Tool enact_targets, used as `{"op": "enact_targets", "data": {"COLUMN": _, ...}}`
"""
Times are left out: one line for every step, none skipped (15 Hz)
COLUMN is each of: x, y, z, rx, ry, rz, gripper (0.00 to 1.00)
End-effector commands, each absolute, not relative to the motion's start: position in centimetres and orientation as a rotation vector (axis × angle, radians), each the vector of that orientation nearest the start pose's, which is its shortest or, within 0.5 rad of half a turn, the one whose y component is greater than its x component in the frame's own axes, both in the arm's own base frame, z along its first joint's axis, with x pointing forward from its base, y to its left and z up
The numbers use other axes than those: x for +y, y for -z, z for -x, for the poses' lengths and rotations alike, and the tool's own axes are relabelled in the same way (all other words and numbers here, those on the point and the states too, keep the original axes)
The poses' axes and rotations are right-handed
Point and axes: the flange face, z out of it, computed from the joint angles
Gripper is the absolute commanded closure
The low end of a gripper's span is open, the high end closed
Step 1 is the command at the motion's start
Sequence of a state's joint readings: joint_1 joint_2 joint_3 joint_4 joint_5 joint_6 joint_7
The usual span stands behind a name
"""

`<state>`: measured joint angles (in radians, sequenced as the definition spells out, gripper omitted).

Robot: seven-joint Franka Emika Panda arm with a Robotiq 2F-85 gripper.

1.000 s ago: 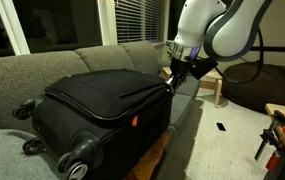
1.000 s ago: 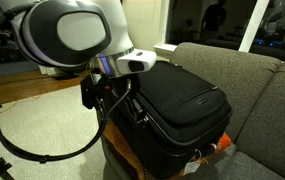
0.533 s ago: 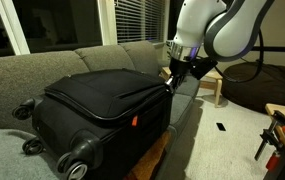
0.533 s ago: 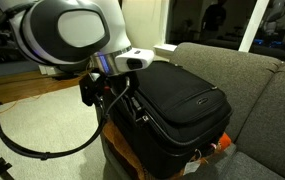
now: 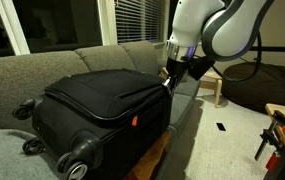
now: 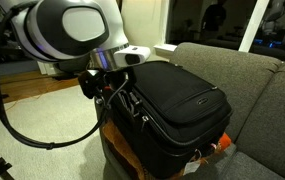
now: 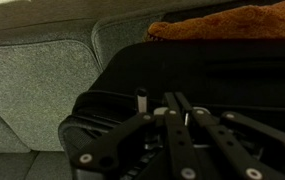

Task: Unzip the black suitcase

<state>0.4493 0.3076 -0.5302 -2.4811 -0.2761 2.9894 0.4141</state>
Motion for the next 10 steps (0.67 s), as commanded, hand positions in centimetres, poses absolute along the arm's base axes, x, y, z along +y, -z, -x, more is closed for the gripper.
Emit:
{"op": "enact_targets", "data": {"x": -1.5, "y": -21.2, "z": -50.6, "rx": 0.261, "ry": 0.447, "rz": 3.312, "gripper": 0.94}}
{"op": "enact_targets", "data": {"x": -1.5, "y": -21.1, "z": -50.8, "rx": 0.248, "ry": 0.444, "rz": 3.318, "gripper": 0.94}}
{"op": "enact_targets", "data": {"x": -1.3, "y": -21.2, "z": -50.8, "rx": 0.232, "ry": 0.442, "rz": 3.323, "gripper": 0.94}}
{"op": "enact_targets", "data": {"x": -1.2, "y": -21.2, "z": -50.8, "rx": 0.219, "ry": 0.439, "rz": 3.330, "gripper": 0.94}}
{"op": "enact_targets", "data": {"x": -1.1, "y": -21.2, "z": -50.8, "rx": 0.219, "ry": 0.429, "rz": 3.332, "gripper": 0.68}}
{"op": "enact_targets", "data": {"x": -1.3, "y": -21.0, "z": -50.9, "rx": 0.211, "ry": 0.426, "rz": 3.335, "gripper": 0.67}}
{"op": "enact_targets", "data": {"x": -1.4, "y": -21.0, "z": -50.9, "rx": 0.201, "ry": 0.424, "rz": 3.341, "gripper": 0.62}}
{"op": "enact_targets", "data": {"x": -1.8, "y": -20.8, "z": -50.9, "rx": 0.197, "ry": 0.419, "rz": 3.348, "gripper": 0.57}}
{"op": "enact_targets", "data": {"x": -2.3, "y": -20.7, "z": -50.9, "rx": 0.201, "ry": 0.409, "rz": 3.354, "gripper": 0.51}}
{"op": "enact_targets", "data": {"x": -2.7, "y": -20.6, "z": -50.8, "rx": 0.203, "ry": 0.404, "rz": 3.358, "gripper": 0.45}}
